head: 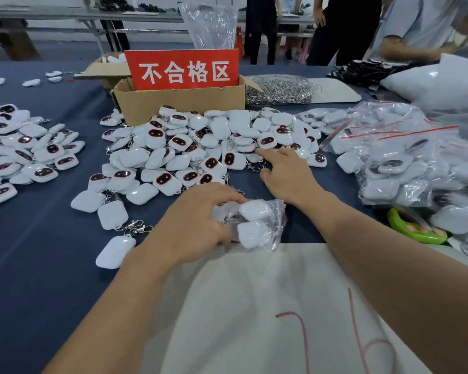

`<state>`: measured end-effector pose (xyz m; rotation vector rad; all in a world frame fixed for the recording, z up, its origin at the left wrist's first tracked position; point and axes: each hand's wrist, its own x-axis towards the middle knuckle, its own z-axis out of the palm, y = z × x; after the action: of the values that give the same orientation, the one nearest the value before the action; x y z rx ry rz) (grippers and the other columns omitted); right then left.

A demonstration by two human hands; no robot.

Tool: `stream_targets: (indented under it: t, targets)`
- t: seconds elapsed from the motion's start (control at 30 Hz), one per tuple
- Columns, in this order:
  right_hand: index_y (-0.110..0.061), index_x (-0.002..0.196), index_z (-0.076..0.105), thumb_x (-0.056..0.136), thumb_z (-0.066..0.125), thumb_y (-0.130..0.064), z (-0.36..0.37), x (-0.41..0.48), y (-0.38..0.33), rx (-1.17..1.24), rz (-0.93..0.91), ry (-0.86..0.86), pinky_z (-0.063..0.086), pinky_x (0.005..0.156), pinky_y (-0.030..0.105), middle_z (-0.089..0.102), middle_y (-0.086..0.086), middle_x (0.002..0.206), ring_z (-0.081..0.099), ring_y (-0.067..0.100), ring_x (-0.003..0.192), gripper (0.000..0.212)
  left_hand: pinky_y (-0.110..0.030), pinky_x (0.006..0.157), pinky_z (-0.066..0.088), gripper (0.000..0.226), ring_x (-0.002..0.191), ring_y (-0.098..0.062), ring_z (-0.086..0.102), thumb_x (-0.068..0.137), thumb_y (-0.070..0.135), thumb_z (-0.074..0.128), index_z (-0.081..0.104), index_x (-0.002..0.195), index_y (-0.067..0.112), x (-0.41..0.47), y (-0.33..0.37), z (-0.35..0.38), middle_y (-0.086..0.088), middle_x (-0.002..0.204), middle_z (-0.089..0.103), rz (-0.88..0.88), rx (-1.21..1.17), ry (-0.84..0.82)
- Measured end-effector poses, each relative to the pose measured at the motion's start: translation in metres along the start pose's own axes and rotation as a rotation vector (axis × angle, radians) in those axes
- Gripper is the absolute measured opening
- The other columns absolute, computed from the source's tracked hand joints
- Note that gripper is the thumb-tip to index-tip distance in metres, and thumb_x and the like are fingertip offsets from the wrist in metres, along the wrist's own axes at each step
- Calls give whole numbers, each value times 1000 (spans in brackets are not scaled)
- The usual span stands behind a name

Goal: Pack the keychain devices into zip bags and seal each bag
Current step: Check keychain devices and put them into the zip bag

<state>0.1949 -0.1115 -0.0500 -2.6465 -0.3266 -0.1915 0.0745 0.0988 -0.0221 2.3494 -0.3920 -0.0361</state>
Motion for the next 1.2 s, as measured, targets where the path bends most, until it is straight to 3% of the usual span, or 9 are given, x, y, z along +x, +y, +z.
stream_targets:
  t: [0.13,0.3,0.4,0.5,0.7,0.8,0.93,1.07,1.2]
  targets:
    - [-25,154,46,101,49,-23,2,0,-2,-138,-46,-9,34,117,48,52,0,153,37,27,143,53,-3,93,29,57,115,12,48,62,31,71,72,119,39,-3,9,8,32,119,58,65,-105,68]
    - [-18,124,63,94,57,-21,-1,-6,-4,-31,-44,74,42,102,45,67,1,121,51,28,121,31,-29,100,40,39,106,-6,56,72,35,68,72,111,33,-4,17,20,17,107,67,132,33,81]
    - [-16,107,60,91,62,-23,-3,-11,-4,-35,-74,119,42,83,38,60,-1,93,54,28,102,17,-28,100,41,42,106,-3,55,71,38,67,72,112,39,-3,12,19,21,108,67,70,14,91]
    - [-19,100,54,88,70,-33,-5,-16,-5,-4,-62,105,35,72,34,55,-3,82,54,25,88,24,-28,101,41,44,109,-3,55,69,39,66,71,112,40,-4,9,18,22,109,67,41,-6,121]
    - [-23,127,66,94,65,-23,-8,-23,-6,122,-45,69,41,88,26,69,-1,115,59,19,107,34,-27,110,33,76,121,1,49,67,58,65,56,141,41,-6,12,19,25,133,59,92,184,6]
    - [-31,113,78,97,58,-18,-14,-41,2,357,132,180,39,80,7,74,-14,106,61,4,99,28,-26,112,29,80,122,3,44,68,59,67,52,144,41,-5,11,20,25,140,55,87,254,-7]
    - [-40,77,80,95,51,-8,-31,-82,6,738,375,335,49,58,23,74,-9,72,62,11,63,47,-36,103,45,53,110,-8,60,75,55,67,67,125,38,-5,8,17,19,117,70,104,130,-7]
    - [-22,86,80,99,47,-3,-44,-119,-4,1095,495,406,35,40,22,68,12,74,50,15,43,40,-26,94,45,36,102,7,64,89,50,56,68,123,51,-6,3,8,26,103,75,-47,-361,296]
    - [-4,106,65,103,54,-14,-57,-133,-17,1630,668,304,46,47,21,70,16,93,61,18,53,16,-15,72,43,39,84,10,67,84,16,55,78,104,41,-5,-9,-12,16,90,79,-188,-497,540]
